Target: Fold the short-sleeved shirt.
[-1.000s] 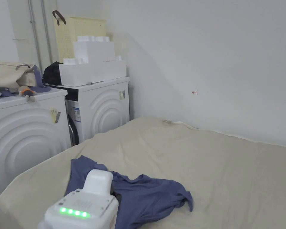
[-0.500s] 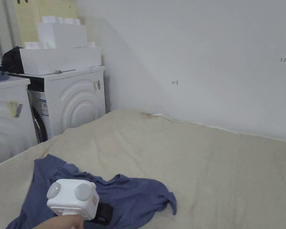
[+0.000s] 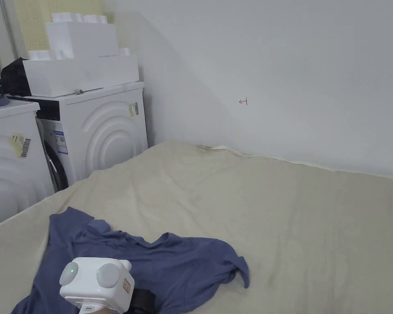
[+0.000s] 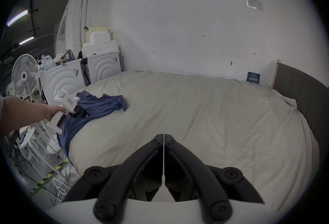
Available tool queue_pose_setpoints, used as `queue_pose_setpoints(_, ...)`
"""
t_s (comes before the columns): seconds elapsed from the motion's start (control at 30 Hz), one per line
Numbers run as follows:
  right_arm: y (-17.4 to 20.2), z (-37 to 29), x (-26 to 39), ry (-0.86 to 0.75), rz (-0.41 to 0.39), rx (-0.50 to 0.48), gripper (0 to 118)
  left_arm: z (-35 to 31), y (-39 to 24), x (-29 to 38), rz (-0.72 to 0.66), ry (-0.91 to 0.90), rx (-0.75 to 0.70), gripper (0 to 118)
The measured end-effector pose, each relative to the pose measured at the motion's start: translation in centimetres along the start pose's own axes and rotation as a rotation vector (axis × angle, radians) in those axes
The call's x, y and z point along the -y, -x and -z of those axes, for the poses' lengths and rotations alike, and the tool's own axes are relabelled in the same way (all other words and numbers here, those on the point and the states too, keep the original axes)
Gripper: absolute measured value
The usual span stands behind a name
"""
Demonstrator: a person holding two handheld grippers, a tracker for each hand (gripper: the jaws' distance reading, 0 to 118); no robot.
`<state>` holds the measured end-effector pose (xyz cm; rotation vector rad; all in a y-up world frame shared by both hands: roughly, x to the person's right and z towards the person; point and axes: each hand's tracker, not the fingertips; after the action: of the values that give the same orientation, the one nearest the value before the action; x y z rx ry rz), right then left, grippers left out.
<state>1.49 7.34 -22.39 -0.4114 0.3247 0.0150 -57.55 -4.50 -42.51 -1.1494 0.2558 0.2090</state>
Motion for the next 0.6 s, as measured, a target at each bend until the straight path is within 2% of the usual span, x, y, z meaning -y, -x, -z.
queue_pose_setpoints(0.07,-0.3,-0.2,0.0,0.004,0.009,0.000,3,0.0,-0.3,-0.1,0.046,0.017,-0.041,117)
queue_pose_setpoints(0.1,-0.5,-0.3,0.0,0.006,0.012,0.003,4,-0.2,-0.4,0.0,0.061,0.017,-0.031,111)
queue_pose_setpoints(0.17,-0.8,-0.6,-0.1,0.004,0.011,0.016,4,-1.2,-0.9,0.4,0.062,0.011,0.001,70)
queue_pose_setpoints(0.23,-1.3,-0.8,-0.2,0.000,0.016,0.029,5,-2.7,-0.8,0.2,0.080,-0.045,-0.011,2)
queue_pose_setpoints(0.37,-2.0,-1.0,-0.4,-0.008,0.053,0.046,5,-2.3,-0.6,0.6,0.120,-0.068,-0.030,2)
queue_pose_setpoints(0.47,-2.2,-1.5,-0.7,-0.010,0.058,0.060,5,-4.4,-1.2,1.0,0.133,-0.113,-0.038,2)
queue_pose_setpoints(0.6,-2.7,-2.6,-1.5,-0.036,0.049,0.049,5,-9.5,-0.2,0.7,0.198,-0.281,-0.095,2)
